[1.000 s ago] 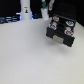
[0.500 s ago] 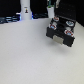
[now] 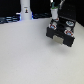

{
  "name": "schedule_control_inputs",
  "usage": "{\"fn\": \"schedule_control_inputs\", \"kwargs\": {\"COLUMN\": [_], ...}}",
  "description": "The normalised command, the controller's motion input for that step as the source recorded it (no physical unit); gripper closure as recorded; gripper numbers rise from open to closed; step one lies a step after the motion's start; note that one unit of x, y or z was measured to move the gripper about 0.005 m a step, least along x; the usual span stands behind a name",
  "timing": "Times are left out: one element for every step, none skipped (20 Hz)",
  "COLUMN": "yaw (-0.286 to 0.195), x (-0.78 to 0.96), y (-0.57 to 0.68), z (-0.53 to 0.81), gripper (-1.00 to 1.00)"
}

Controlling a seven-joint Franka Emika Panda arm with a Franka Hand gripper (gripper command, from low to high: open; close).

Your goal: Open the kcup holder, insert the kcup into the holder, and close the kcup holder

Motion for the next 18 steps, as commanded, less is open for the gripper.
{"fn": "schedule_control_inputs", "kwargs": {"yaw": [0.042,0.033,0.044,0.000,0.000,0.000,0.000,0.000,0.004,0.009,0.013,0.014,0.017,0.018,0.023,0.000,0.000,0.038], "x": [0.23,0.24,0.08,0.06,0.09,0.21,0.28,0.35,0.37,0.40,0.41,0.41,0.43,0.43,0.43,0.26,0.03,0.30], "y": [0.10,0.13,0.02,0.05,0.13,0.19,0.28,0.32,0.38,0.44,0.45,0.48,0.51,0.52,0.53,0.39,0.08,0.34], "z": [-0.05,-0.05,0.16,0.02,0.07,0.13,0.16,0.23,0.30,0.30,0.29,0.28,0.27,0.26,0.27,0.14,0.00,0.05], "gripper": [1.00,1.00,-1.00,1.00,1.00,1.00,1.00,1.00,1.00,1.00,1.00,1.00,1.00,1.00,1.00,1.00,1.00,1.00]}}
